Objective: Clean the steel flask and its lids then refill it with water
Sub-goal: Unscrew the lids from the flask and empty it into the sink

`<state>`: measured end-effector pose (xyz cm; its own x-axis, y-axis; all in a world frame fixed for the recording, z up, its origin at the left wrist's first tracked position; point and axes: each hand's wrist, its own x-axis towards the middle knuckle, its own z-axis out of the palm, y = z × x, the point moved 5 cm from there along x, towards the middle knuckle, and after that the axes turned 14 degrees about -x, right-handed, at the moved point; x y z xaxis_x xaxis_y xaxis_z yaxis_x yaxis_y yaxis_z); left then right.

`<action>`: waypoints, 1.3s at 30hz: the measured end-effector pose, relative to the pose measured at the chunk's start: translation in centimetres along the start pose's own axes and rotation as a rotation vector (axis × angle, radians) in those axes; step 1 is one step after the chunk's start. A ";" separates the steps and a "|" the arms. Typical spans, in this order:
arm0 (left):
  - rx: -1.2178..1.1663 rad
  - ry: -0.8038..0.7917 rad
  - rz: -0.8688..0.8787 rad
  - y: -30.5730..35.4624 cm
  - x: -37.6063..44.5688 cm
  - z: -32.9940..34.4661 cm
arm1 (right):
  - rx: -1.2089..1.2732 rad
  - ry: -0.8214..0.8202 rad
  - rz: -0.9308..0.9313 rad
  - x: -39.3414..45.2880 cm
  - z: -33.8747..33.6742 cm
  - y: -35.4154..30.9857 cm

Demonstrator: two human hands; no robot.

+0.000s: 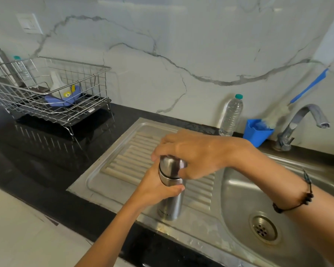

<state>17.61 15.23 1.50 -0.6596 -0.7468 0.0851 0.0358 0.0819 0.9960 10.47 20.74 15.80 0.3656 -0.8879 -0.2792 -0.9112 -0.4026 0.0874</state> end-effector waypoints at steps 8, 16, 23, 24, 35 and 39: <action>-0.020 -0.002 0.004 0.2 0.0 0.0 | -0.086 0.081 0.009 0.3 -1.0 0.4; -0.042 0.013 -0.020 -0.1 -0.2 0.0 | 0.167 0.243 0.138 -2.6 -3.6 6.0; -0.058 0.016 -0.024 0.2 -0.5 0.3 | 0.173 0.097 0.457 3.5 8.2 14.9; -0.058 0.020 -0.025 0.2 -0.5 0.3 | 0.170 0.069 0.494 4.3 10.2 15.8; -0.070 0.052 -0.026 0.0 -0.5 0.4 | 0.134 0.013 0.722 6.4 19.7 20.7; -0.077 0.075 -0.024 -0.1 -0.5 0.4 | 0.165 -0.036 0.731 7.0 20.2 20.6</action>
<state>17.63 15.91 1.32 -0.6027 -0.7957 0.0601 0.0805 0.0143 0.9967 -9.59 10.71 -3.67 -0.3479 -0.9072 -0.2366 -0.9371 0.3283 0.1188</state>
